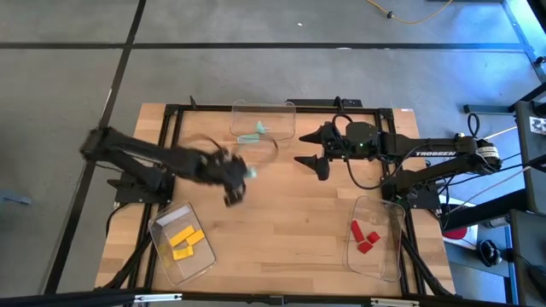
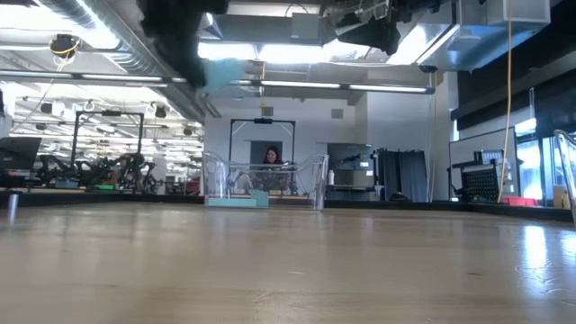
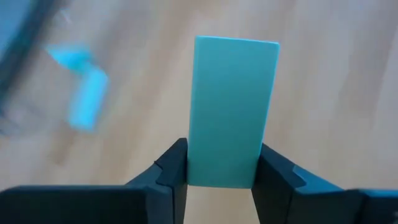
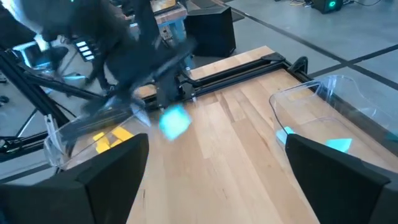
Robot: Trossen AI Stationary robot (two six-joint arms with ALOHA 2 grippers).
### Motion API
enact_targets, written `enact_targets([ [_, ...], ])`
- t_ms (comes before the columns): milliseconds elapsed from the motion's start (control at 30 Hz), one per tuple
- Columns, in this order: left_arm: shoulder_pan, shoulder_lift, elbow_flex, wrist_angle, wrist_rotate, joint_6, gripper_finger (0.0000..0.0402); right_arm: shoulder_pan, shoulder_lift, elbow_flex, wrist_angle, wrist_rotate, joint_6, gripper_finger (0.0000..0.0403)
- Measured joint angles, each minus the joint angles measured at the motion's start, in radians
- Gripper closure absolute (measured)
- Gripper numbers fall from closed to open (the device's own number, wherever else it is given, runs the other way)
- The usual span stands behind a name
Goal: Sort & place blocks by color
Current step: Put the blue block into the top center transparent bin
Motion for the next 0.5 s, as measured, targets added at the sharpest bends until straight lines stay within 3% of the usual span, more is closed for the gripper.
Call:
enact_targets([
  [100, 0.109, -0.166, -0.098, 0.197, 0.024, 0.132, 0.0282, 0.001, 0.000, 0.000, 0.005, -0.034, 0.007, 0.0023],
  [267, 0.277, -0.367, -0.348, 0.686, 0.254, 0.200, 0.0282, 0.001, 0.000, 0.000, 0.012, -0.062, 0.058, 0.0023],
  [367, 0.335, -0.391, -0.485, 0.947, 0.354, 0.164, 0.0282, 0.001, 0.007, 0.000, 0.051, -0.061, 0.085, 0.0023],
  [500, 0.363, -0.331, -0.563, 1.226, 0.432, 0.114, 0.0282, 0.001, 0.029, 0.001, 0.129, -0.022, 0.108, 0.0023],
])
